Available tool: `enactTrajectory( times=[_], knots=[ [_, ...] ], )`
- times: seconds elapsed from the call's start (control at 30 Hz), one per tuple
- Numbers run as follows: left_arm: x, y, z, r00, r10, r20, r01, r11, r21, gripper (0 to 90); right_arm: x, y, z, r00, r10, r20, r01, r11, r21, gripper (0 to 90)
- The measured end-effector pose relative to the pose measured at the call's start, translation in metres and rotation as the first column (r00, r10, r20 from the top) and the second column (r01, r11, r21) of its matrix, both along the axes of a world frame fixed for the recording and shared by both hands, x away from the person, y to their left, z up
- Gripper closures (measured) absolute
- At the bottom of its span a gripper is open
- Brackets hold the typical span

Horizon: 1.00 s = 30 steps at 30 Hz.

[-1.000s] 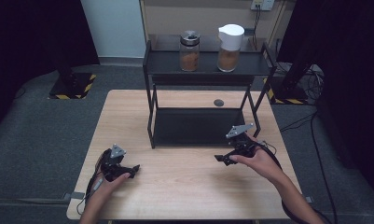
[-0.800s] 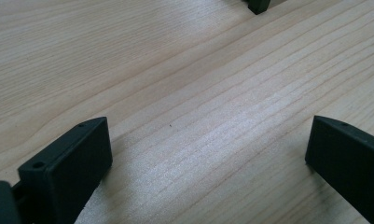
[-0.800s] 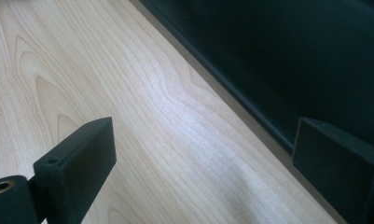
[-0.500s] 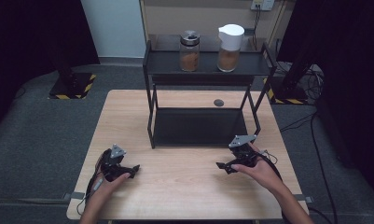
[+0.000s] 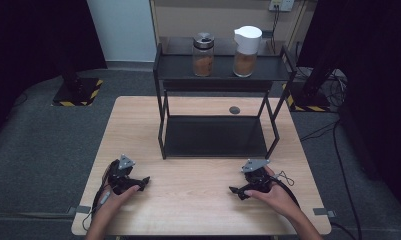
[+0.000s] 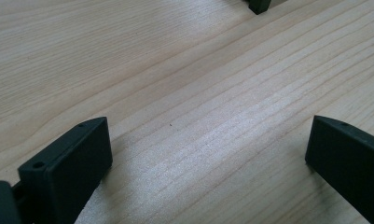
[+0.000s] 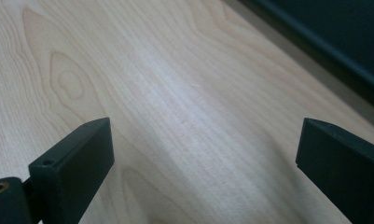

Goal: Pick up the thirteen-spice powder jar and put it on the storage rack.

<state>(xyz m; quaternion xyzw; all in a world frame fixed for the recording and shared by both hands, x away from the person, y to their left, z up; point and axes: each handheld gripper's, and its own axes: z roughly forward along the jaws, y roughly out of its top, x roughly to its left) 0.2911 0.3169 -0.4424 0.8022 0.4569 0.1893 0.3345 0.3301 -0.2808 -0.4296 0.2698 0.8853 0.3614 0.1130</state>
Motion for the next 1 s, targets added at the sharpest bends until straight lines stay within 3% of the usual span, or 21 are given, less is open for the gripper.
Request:
enactTrajectory(
  times=[0.07, 0.27, 1.0],
  knots=[
    [0.000, 0.000, 0.000, 1.0000, 0.000, 0.000, 0.000, 1.0000, 0.000, 0.0, -0.003, 0.002, -0.004, 0.9999, 0.007, 0.007, -0.007, 1.000, -0.017, 4.1],
    [0.000, 0.000, 0.000, 1.0000, 0.001, 0.000, -0.001, 1.0000, 0.000, 0.0, -0.007, -0.004, -0.013, 0.9999, -0.014, 0.007, 0.014, 0.999, 0.029, 3.1],
    [0.000, 0.000, 0.000, 1.0000, 0.001, 0.000, -0.001, 1.0000, -0.001, 0.0, -0.010, -0.001, -0.013, 0.9996, -0.028, 0.006, 0.028, 0.999, 0.027, 1.2]
  ],
)
